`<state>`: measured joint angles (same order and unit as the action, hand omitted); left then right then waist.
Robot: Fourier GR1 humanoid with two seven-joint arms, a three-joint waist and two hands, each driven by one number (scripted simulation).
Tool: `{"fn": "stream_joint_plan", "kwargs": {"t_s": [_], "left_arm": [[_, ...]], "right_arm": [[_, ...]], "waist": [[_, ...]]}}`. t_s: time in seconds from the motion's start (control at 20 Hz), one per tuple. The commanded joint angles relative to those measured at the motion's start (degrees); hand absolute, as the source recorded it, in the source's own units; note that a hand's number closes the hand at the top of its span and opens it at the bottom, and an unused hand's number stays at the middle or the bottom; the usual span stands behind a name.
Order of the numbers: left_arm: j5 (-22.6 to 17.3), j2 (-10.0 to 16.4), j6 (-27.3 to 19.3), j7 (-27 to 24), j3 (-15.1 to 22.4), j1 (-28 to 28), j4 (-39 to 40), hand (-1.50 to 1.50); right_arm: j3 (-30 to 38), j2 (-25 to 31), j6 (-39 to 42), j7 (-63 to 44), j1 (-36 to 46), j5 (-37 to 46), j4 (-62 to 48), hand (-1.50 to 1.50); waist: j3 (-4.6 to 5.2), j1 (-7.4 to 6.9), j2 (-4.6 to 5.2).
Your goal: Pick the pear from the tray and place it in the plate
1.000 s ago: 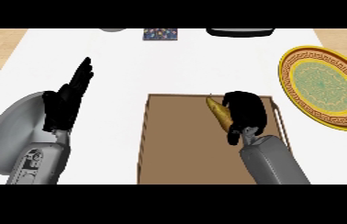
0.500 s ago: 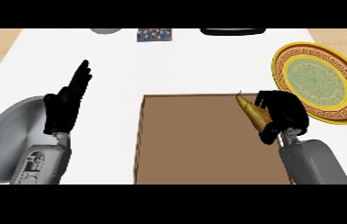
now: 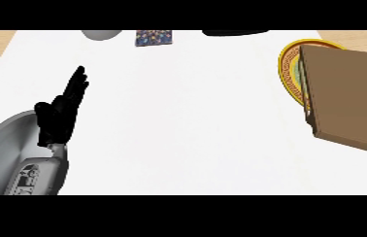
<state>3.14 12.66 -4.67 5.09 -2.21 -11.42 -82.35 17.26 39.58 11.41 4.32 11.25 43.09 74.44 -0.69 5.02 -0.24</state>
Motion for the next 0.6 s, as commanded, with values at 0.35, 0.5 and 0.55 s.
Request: {"fn": "stream_joint_plan", "kwargs": {"t_s": [0.35,0.5,0.55], "left_arm": [[0.42,-0.62,2.11,0.22,2.80,-1.06,-1.22,0.00],[0.42,-0.46,1.95,0.49,1.77,-5.02,2.07,0.00],[0.47,-1.46,2.57,0.18,3.46,-2.44,-0.18,0.00]], "right_arm": [[19.32,16.25,3.77,37.60,4.05,-18.38,-21.40,1.50],[18.87,19.48,7.82,45.29,5.81,-18.91,-30.93,1.50],[16.98,18.43,7.37,46.44,6.65,-17.48,-34.43,1.50]], "waist": [[0.20,-5.50,0.84],[0.34,-6.01,1.20],[0.40,-6.88,0.94]]}}
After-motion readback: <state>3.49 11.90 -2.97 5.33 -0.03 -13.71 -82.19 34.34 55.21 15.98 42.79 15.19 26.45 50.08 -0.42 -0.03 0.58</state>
